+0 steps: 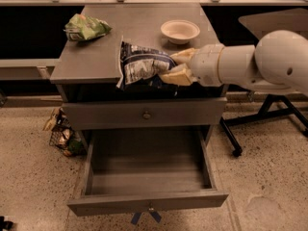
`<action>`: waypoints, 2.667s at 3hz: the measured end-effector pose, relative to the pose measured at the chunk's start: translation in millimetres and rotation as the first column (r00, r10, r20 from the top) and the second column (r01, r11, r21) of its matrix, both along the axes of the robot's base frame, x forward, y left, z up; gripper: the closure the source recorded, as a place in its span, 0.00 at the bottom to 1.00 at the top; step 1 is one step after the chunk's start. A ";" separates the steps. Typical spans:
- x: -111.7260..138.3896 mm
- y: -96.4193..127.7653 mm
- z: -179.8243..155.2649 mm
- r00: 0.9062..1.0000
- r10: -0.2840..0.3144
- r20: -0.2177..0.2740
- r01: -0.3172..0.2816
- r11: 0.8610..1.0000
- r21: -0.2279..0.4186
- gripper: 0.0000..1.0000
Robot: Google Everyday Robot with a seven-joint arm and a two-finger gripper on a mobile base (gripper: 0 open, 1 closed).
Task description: Pick blue chip bag from middle drawer and place on counter
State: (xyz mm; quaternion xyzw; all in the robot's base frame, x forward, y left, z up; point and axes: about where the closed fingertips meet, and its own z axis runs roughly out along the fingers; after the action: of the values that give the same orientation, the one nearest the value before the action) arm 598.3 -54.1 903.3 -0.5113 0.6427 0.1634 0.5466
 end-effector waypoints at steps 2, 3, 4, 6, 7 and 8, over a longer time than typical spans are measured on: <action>83.4 -0.3 28.8 0.997 -0.029 0.077 0.033 0.998 -0.054 1.00; 132.2 12.2 21.6 0.992 -0.035 0.119 0.046 0.995 -0.090 0.98; 159.3 17.8 1.3 0.991 -0.036 0.129 0.051 0.992 -0.112 0.76; 183.3 34.5 -39.8 0.998 -0.009 0.063 0.016 0.994 -0.108 0.30; 174.3 38.7 -38.3 0.999 -0.002 0.050 0.006 0.997 -0.083 0.06; 149.1 46.4 -17.4 0.996 0.042 0.075 -0.038 0.998 -0.054 0.00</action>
Offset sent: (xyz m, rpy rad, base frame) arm 0.1425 0.0052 0.0420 -0.0668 -0.1351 -0.0413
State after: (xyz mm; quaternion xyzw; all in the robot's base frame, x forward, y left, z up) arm 747.4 -7.7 886.0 -0.5443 0.6150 0.1378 0.5536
